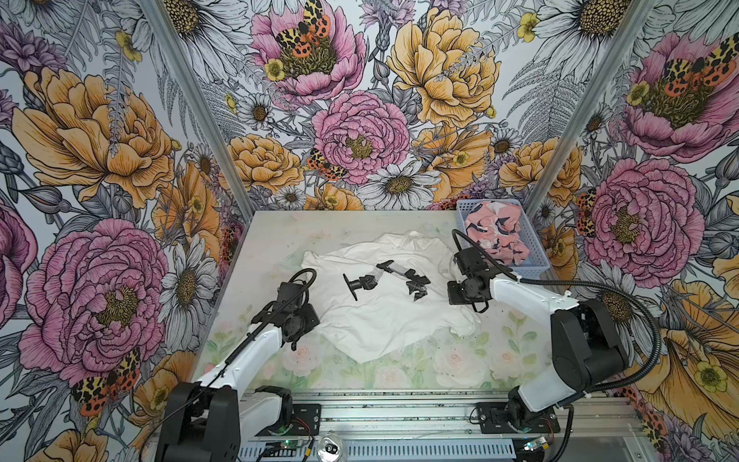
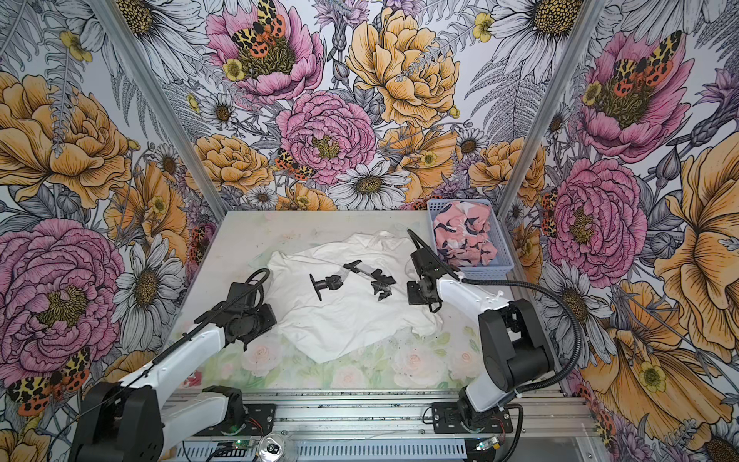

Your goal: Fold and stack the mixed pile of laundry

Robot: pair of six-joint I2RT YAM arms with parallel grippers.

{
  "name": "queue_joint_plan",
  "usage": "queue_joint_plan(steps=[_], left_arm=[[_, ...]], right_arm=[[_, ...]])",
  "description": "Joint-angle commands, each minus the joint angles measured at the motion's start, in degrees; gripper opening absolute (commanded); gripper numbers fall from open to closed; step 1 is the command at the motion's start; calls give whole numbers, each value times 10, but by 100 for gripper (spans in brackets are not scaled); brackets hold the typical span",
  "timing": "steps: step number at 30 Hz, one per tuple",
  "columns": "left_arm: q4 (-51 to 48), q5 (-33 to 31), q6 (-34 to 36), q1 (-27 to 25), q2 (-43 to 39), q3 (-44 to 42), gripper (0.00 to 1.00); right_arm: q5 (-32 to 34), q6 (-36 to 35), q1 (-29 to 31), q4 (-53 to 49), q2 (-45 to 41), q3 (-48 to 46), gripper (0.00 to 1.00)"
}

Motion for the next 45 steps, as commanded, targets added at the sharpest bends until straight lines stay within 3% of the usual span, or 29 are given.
queue_joint_plan(steps=[1,10,16,20,22,24,28,30,32,35,39,45], left_arm=[[-64,-13,5,-5,-68,59,0],[-203,-39,22,-41,-144,210,0],[-252,-57,36,-56,-139,317,0],[-243,-51,67,-41,-93,330,0],[-214,-19,83,-15,-59,305,0],[-158,28,93,22,-20,259,0],[-41,50,96,66,73,191,0],[-10,53,97,83,129,185,36],[2,54,96,91,161,184,54],[0,53,69,93,125,150,79],[-51,59,16,81,27,84,86],[-114,20,-133,-18,-103,-22,66]], right_arm=[[-12,7,-8,-49,-75,30,0],[-25,26,-14,-206,-243,87,0],[-36,21,-15,-294,-281,156,0],[-20,-14,-17,-280,-228,166,0],[-16,-26,-19,-243,-186,155,0],[-14,-30,-20,-193,-131,141,0],[2,-24,-19,-119,-12,144,0],[20,-22,-19,-105,43,162,0],[32,-22,-19,-103,89,186,0],[32,-21,-20,-104,115,213,2],[31,-19,-19,-110,103,218,27],[21,-16,-19,-131,55,198,41]])
